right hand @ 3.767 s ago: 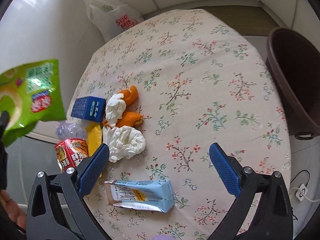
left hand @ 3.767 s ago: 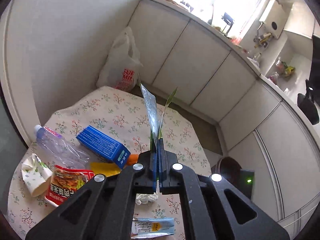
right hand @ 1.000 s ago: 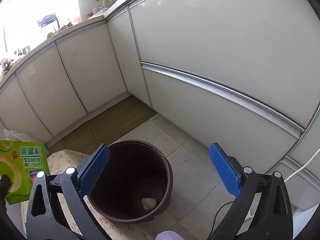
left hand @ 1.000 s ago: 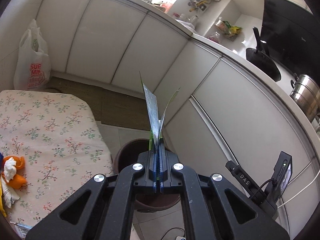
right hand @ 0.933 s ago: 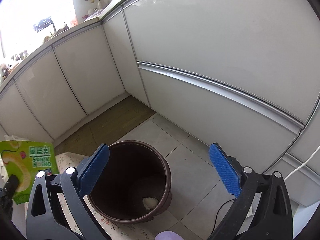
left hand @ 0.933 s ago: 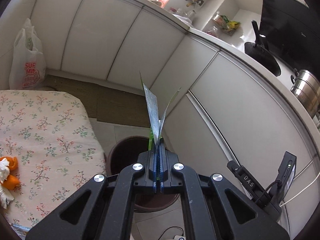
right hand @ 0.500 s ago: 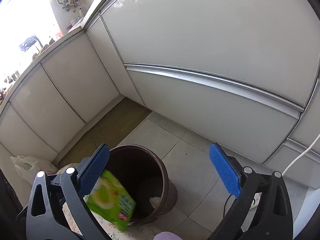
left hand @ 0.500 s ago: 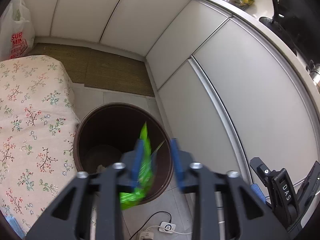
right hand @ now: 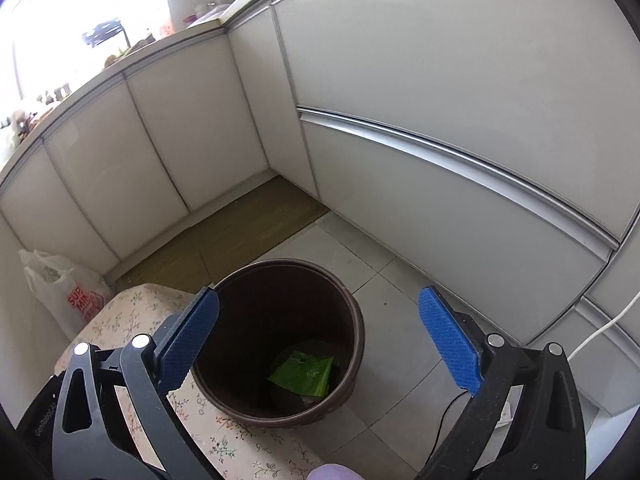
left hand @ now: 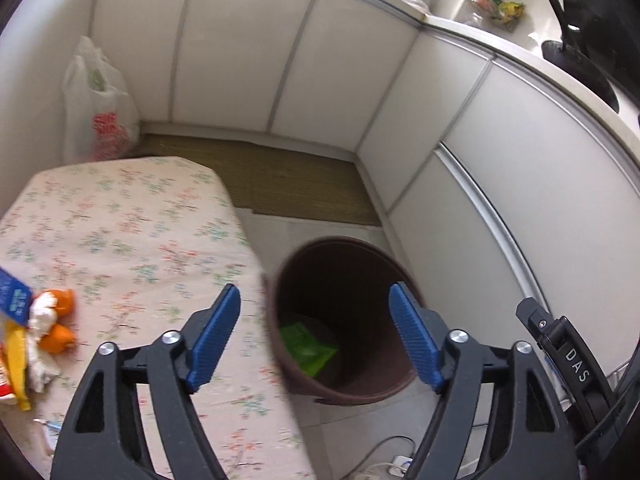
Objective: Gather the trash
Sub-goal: 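Bring both tools back over the table toward the white paper cup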
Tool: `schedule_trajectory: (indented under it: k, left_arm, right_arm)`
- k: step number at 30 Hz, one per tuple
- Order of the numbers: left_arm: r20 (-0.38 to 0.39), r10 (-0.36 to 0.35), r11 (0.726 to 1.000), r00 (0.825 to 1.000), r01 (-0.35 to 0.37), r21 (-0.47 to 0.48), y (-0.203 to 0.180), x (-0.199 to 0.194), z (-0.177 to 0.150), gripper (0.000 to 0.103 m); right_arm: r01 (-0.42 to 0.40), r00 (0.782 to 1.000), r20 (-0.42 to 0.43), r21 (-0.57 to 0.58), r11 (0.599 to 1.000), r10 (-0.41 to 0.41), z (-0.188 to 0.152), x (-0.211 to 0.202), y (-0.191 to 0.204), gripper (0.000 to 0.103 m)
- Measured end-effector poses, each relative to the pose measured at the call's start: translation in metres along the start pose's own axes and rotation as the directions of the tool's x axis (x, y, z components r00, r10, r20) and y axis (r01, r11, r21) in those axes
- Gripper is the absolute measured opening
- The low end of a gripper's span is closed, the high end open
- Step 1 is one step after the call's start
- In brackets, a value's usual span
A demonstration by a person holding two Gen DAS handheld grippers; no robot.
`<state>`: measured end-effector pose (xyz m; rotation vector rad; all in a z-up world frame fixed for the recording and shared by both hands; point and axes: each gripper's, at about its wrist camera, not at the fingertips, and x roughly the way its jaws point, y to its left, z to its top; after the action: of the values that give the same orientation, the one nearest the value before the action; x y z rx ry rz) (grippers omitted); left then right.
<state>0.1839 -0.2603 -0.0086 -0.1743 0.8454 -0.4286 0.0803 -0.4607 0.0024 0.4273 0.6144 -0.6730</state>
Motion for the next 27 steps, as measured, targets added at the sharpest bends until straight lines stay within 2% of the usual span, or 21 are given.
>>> schedule_trajectory:
  k: [3,6,11,19,23,25,27]
  left_arm:
    - [0.039,0.07,0.997,0.997,-0.069,-0.014,0.029,-0.024,-0.008,0.077]
    - [0.063,0.154,0.988,0.986,-0.151,-0.04,0.066,-0.048,-0.019,0.084]
    - [0.046,0.271,0.956,0.962,-0.262,-0.133,0.14,-0.084,-0.043,0.084]
    - [-0.027,0.399,0.876,0.917,-0.39,-0.285,0.255,-0.14,-0.074,0.084]
    - [-0.091,0.422,0.836,0.902,-0.426,-0.346,0.307,-0.158,-0.09,0.084]
    - [-0.13,0.436,0.804,0.891,-0.45,-0.388,0.332,-0.164,-0.099,0.084]
    - [-0.166,0.457,0.758,0.874,-0.481,-0.441,0.357,-0.169,-0.11,0.084]
  right_arm:
    - [-0.036,0.999,0.012,-0.076,0.996,0.037,-0.014,-0.012,0.028,0.096]
    - [-0.084,0.996,0.015,-0.161,0.983,0.088,-0.032,-0.027,0.058,0.096]
    - [-0.149,0.988,-0.002,-0.331,0.932,0.157,-0.066,-0.045,0.11,0.096]
    - [-0.24,0.968,-0.075,-0.547,0.802,0.239,-0.127,-0.067,0.181,0.096]
    - [-0.267,0.961,-0.108,-0.614,0.743,0.256,-0.156,-0.077,0.206,0.096]
    - [-0.276,0.958,-0.121,-0.639,0.718,0.26,-0.168,-0.079,0.215,0.096]
    - [-0.285,0.956,-0.138,-0.658,0.697,0.26,-0.178,-0.079,0.222,0.096]
